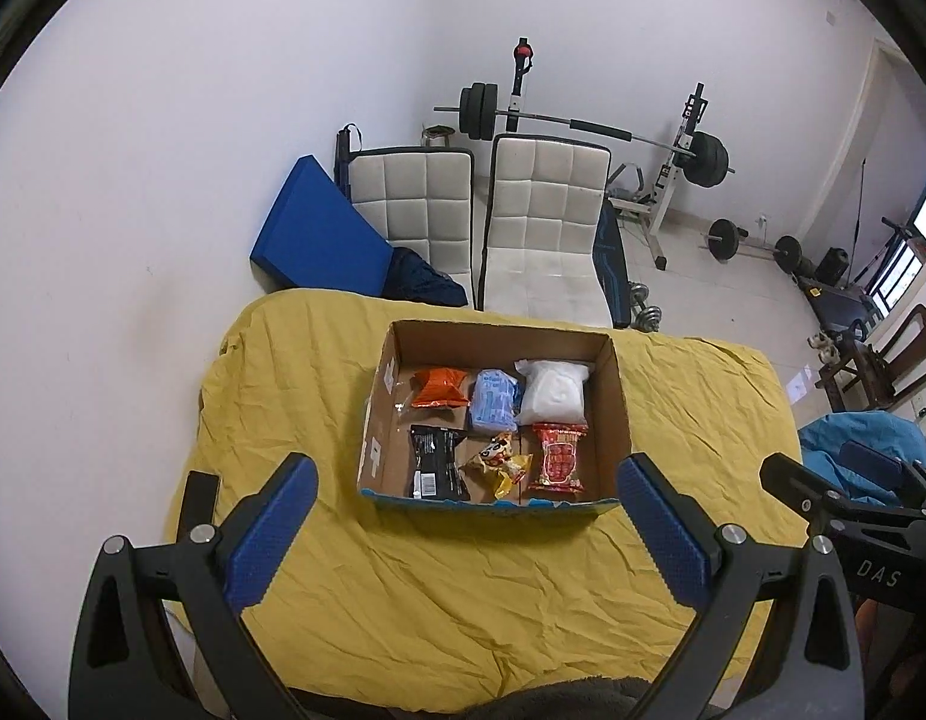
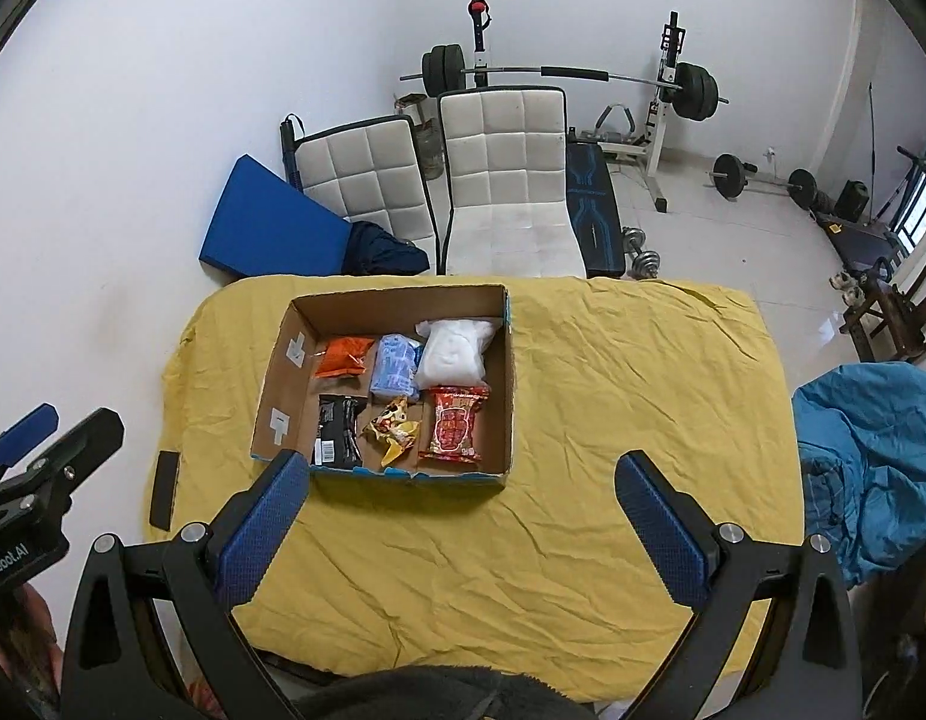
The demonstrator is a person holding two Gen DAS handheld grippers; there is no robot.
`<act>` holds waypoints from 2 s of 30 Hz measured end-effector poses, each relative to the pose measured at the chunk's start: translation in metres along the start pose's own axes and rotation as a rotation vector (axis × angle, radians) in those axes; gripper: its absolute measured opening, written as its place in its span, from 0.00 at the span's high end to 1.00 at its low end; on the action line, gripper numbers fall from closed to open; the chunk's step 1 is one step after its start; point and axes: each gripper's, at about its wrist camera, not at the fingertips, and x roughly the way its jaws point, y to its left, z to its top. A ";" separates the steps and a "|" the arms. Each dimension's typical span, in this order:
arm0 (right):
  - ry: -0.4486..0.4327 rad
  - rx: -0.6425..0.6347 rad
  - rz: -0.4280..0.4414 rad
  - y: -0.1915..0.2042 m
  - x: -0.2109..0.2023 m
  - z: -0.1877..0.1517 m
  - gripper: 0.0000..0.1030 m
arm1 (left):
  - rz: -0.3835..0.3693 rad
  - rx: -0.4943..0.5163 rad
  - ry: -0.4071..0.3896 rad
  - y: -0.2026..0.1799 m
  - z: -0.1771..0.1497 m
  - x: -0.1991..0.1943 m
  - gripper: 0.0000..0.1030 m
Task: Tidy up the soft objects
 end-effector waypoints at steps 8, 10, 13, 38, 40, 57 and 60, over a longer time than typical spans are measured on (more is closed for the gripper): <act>-0.006 -0.004 -0.008 0.001 -0.002 -0.001 0.00 | 0.005 -0.003 0.003 -0.001 -0.001 0.002 0.00; -0.007 -0.009 -0.009 0.002 -0.002 -0.001 0.00 | 0.010 -0.001 0.005 0.000 -0.001 0.002 0.00; -0.010 -0.013 -0.015 0.003 -0.004 0.000 0.00 | 0.016 -0.009 0.012 0.002 -0.004 0.004 0.00; -0.027 -0.010 -0.035 0.002 -0.007 0.000 0.00 | 0.015 -0.032 0.023 0.007 -0.008 0.007 0.00; -0.023 -0.011 -0.032 0.003 -0.007 0.000 0.00 | 0.013 -0.032 0.027 0.007 -0.007 0.007 0.00; -0.021 -0.012 -0.030 0.000 -0.004 -0.002 0.00 | 0.004 -0.019 0.040 0.004 -0.011 0.011 0.00; -0.020 -0.014 -0.031 -0.001 -0.003 -0.002 0.00 | 0.004 -0.013 0.043 0.001 -0.012 0.011 0.00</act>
